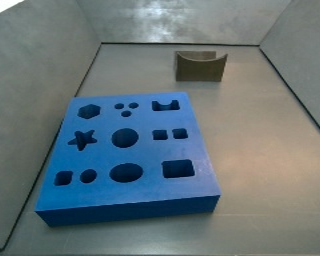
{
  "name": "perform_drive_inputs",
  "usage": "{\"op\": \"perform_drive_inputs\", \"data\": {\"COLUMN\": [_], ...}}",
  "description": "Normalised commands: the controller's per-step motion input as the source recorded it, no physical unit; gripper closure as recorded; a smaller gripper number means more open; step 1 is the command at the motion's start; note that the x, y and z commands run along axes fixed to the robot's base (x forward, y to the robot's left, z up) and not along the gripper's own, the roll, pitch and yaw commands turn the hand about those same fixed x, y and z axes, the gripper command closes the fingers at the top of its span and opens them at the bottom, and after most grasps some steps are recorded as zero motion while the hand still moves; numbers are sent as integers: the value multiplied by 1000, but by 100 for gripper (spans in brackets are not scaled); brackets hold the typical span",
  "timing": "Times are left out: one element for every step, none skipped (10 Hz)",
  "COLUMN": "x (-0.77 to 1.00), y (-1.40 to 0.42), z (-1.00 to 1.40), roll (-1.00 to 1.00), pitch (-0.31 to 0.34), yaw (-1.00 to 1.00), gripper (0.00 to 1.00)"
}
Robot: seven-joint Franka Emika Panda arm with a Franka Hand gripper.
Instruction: Insert the rectangle object.
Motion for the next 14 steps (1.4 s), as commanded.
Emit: {"op": "perform_drive_inputs", "data": {"x": [117, 96, 57, 51, 48, 42, -117, -129, -71, 7, 17, 16, 497, 600], "y": [457, 371, 226, 148, 108, 56, -402, -397, -305, -210, -164, -82, -863, -800], "z": [-1000, -1000, -786, -582, -452, -194, 1000, 1000, 840, 509, 378, 207, -1000, -1000], "roll": [-92, -85, -63, -50, -41, -25, 133, 136, 88, 42, 29, 12, 0, 0], "pitch": [-69, -76, -64, -51, -42, -35, 292, 301, 255, 204, 183, 129, -69, -59], "yaw": [119, 60, 24, 3, -6, -20, -356, -327, -196, -123, -87, -34, 49, 69], "gripper": [100, 100, 100, 100, 100, 100, 100, 100, 100, 100, 100, 100, 100, 100]}}
